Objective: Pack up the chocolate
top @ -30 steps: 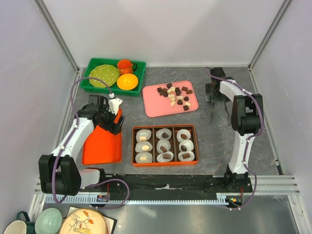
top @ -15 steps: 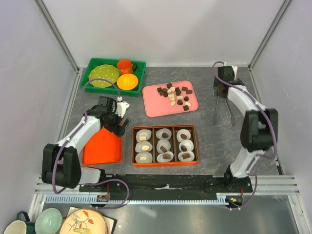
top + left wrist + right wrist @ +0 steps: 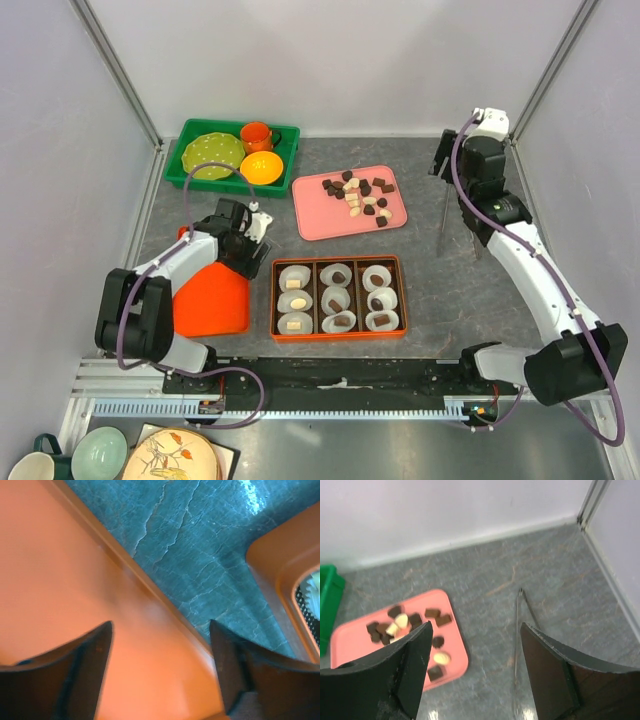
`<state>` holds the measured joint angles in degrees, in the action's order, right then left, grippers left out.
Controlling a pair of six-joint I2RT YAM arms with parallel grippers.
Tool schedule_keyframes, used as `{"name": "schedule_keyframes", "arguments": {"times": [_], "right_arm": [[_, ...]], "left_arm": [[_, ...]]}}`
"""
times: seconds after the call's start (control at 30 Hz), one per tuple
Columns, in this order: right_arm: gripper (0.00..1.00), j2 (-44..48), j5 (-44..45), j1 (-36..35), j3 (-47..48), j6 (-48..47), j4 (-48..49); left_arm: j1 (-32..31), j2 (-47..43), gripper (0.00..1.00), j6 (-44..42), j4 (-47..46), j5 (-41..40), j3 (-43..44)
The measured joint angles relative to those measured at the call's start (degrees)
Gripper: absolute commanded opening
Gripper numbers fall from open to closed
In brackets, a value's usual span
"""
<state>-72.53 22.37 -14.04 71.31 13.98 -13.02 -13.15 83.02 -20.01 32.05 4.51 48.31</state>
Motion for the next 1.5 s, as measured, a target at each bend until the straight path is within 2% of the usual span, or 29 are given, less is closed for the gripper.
{"name": "schedule_keyframes", "arguments": {"times": [0.27, 0.47, 0.5, 0.57, 0.63, 0.87, 1.13, 1.17, 1.23, 1.37, 1.5], "right_arm": [[0.76, 3.13, -3.17, -1.86, -7.65, 1.05, -1.42], [0.75, 5.97, -4.83, -3.65, -8.24, 1.25, -1.11], [0.75, 6.40, -5.25, -4.00, -8.26, 1.25, -0.94], [0.75, 6.91, -6.19, -4.55, -8.28, 1.20, -0.59], [0.75, 7.10, -7.23, -4.70, -8.33, 1.18, -0.13], [0.75, 8.41, -12.20, -4.87, -11.37, 0.59, 4.55], [0.75, 10.82, -25.24, -5.42, -21.77, -1.18, 18.58], [0.76, 10.84, -27.67, -5.66, -23.26, -1.66, 20.98], [0.98, 10.84, -32.74, -6.29, -26.10, -2.51, 25.75], [0.98, 10.58, -42.32, -7.61, -31.23, -4.83, 35.47], [0.98, 8.79, -49.42, -9.68, -32.26, -8.79, 40.26]], "left_arm": [[-0.76, 5.09, 0.50, 0.81, -0.87, 0.04, 0.17], [-0.87, 6.51, 0.27, 1.16, -0.94, 0.57, 0.79], [-0.94, 6.56, 0.19, 1.18, -0.96, 0.66, 0.79], [-1.03, 6.56, 0.13, 1.60, -0.92, 0.63, 0.81], [-0.90, 6.51, 0.02, 2.12, -0.81, 0.50, 0.83], [-1.16, 5.11, 0.02, 0.42, 0.81, 1.33, 0.76], [-1.05, -4.70, 0.02, -0.83, 11.87, 1.77, 2.78], [-1.09, -5.84, 0.02, -1.03, 13.22, 1.77, 3.56], [-1.07, -8.15, 0.01, -1.53, 16.22, 1.68, 5.38], [-1.09, -11.08, 0.02, -2.89, 21.07, 1.62, 9.20], [-1.07, -12.94, 0.02, -4.76, 25.94, 1.95, 13.44]]}}
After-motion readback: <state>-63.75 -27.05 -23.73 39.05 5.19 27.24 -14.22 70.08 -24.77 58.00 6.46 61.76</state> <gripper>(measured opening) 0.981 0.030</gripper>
